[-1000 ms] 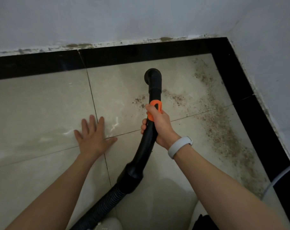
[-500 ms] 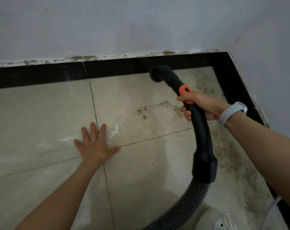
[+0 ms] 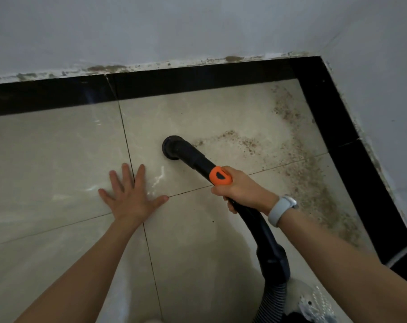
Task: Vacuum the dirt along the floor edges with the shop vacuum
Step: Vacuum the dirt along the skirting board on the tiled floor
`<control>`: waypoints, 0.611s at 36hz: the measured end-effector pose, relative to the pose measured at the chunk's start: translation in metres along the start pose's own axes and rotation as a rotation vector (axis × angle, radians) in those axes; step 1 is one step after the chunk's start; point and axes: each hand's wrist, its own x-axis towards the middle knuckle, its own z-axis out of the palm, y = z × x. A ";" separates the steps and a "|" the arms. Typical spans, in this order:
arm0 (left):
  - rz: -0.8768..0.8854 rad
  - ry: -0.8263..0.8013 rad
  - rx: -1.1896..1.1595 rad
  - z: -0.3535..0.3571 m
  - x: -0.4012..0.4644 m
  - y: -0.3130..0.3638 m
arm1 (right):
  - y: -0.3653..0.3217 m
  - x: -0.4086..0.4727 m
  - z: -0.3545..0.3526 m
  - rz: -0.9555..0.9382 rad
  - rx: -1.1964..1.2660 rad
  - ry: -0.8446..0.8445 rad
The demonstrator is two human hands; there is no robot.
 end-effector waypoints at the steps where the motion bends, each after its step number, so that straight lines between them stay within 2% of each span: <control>1: -0.001 -0.002 0.001 0.000 0.000 0.000 | 0.003 0.002 0.004 -0.028 -0.074 0.087; 4: -0.005 -0.010 0.004 -0.001 -0.001 0.000 | 0.013 0.003 0.012 -0.115 -0.348 0.273; 6: -0.005 -0.008 -0.002 -0.001 0.000 0.000 | 0.014 0.002 0.015 -0.159 -0.415 0.326; 13: 0.005 0.001 0.009 -0.002 -0.001 -0.001 | 0.023 -0.006 0.014 -0.143 -0.446 0.318; 19: 0.003 0.005 -0.001 -0.001 -0.003 0.000 | 0.047 -0.011 -0.032 0.026 -0.371 0.631; 22: 0.003 -0.003 0.005 -0.002 -0.002 0.000 | 0.046 -0.011 -0.043 0.055 -0.310 0.671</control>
